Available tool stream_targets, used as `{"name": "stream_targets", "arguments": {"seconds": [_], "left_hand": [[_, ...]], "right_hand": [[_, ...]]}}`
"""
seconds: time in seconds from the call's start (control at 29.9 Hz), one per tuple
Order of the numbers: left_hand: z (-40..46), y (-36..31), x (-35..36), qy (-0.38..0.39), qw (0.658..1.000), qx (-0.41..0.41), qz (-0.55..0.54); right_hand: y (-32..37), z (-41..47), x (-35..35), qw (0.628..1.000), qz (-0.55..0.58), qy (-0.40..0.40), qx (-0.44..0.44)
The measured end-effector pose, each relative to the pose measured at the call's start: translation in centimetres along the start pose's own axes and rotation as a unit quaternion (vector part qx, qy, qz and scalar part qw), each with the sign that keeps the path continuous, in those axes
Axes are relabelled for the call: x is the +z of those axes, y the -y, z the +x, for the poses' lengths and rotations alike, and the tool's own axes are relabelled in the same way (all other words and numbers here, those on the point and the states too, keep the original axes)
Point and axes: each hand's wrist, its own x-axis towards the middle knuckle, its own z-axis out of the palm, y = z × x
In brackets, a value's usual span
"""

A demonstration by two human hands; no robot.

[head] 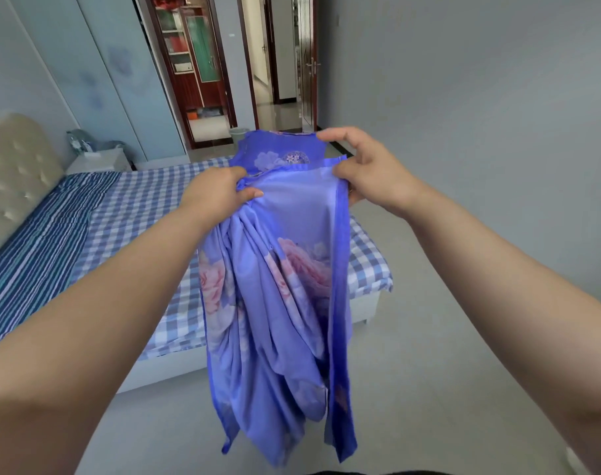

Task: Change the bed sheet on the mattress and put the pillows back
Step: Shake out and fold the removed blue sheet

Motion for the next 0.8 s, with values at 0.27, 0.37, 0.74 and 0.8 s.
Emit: {"name": "stream_targets", "arguments": {"seconds": [0.27,0.37,0.74,0.8], "left_hand": [[-0.1,-1.3,0.3,-0.001,0.982,-0.072,-0.175],[-0.9,-3.0,0.7,0.035,0.976,-0.066,-0.206],[-3.1,-6.1,4.3,0.084,0.953,-0.079,-0.281],[-2.7,-6.0,4.0,0.063,0.942,-0.099,-0.314]], "right_hand": [[-3.6,1.7,0.2,0.979,-0.101,-0.174,0.034],[-4.9,1.6,1.8,0.983,0.010,-0.134,0.129],[-6.4,-1.0,7.5,0.972,0.214,-0.060,0.075],[-9.8,-2.9,8.4,0.984,0.142,-0.035,0.100]]}}
